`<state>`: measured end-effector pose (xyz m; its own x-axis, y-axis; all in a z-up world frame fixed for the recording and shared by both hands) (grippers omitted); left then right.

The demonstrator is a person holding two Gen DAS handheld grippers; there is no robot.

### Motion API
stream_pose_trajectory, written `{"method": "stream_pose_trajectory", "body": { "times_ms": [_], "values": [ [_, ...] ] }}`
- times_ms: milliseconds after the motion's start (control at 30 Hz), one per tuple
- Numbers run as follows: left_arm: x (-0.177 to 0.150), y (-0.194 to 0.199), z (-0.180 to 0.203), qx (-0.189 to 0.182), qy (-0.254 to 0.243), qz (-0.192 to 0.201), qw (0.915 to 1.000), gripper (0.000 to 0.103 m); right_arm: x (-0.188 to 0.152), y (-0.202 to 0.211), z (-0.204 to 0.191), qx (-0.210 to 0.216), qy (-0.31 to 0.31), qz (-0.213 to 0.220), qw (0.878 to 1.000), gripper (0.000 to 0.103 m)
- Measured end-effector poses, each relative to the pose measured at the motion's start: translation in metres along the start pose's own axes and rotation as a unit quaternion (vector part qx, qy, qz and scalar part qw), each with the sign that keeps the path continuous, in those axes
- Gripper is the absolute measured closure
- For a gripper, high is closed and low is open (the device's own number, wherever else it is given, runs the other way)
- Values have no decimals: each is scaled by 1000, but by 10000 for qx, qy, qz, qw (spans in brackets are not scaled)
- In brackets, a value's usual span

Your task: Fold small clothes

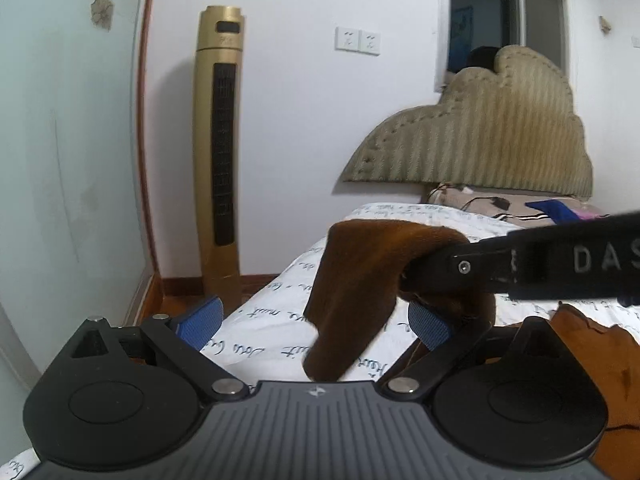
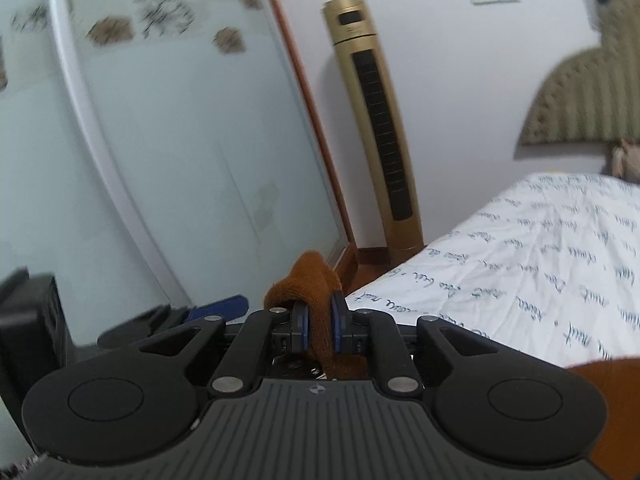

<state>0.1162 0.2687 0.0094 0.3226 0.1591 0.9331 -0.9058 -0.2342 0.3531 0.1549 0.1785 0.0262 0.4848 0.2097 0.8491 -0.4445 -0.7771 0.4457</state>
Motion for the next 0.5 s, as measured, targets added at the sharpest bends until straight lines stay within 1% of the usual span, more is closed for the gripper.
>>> {"method": "stream_pose_trajectory", "body": {
  "times_ms": [33, 67, 133, 167, 200, 233, 300, 333, 367, 433, 467, 500],
  "values": [
    [0, -2, -3, 6, 83, -52, 10000, 4, 2, -1, -4, -48, 85, -8, 10000, 85],
    [-1, -1, -6, 5, 149, -86, 9999, 7, 3, -3, -6, -91, 139, -44, 9999, 85],
    [-3, -1, -13, 49, 259, -164, 9995, 26, 3, -6, -13, -168, 284, -57, 9994, 86],
    [-4, -1, -17, 52, 353, -191, 9992, 32, 3, -6, -16, -128, 339, -47, 9993, 86],
    [-6, -1, -21, 42, 440, -211, 9988, 44, 2, -5, -18, -20, 338, -41, 9994, 86],
    [-7, -1, -26, 2, 524, -242, 9983, 51, 2, -4, -20, 68, 329, -60, 9994, 86],
    [-8, -2, -32, -70, 625, -295, 9976, 52, 4, -2, -23, 114, 342, -20, 9993, 57],
    [-8, -1, -36, -98, 692, -263, 9972, 52, 7, 3, -23, 59, 316, 126, 9994, 25],
    [-6, 1, -39, -120, 737, -185, 9970, 52, 10, 6, -24, 22, 320, 303, 9990, 18],
    [-2, 4, -44, -108, 766, -73, 9970, 52, 15, 11, -24, 6, 339, 412, 9986, 23],
    [0, 4, -46, -63, 775, -47, 9970, 52, 16, 14, -21, -37, 245, 450, 9987, 25],
    [2, 4, -49, 30, 822, -27, 9966, 52, 16, 15, -16, -121, 140, 461, 9988, 25]
  ]
}}
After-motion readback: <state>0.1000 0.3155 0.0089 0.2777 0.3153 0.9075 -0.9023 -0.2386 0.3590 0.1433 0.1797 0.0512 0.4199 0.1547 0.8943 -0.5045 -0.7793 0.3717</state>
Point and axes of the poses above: each gripper's, at about its wrist camera, not at the fingertips, and y roughly against the way its jaws point, z to its right, x to its top, the point moved 5 cm from there along -y, roughly the way its jaws point, and after that the axes turned 5 degrees about z, right-handed, at the moved point
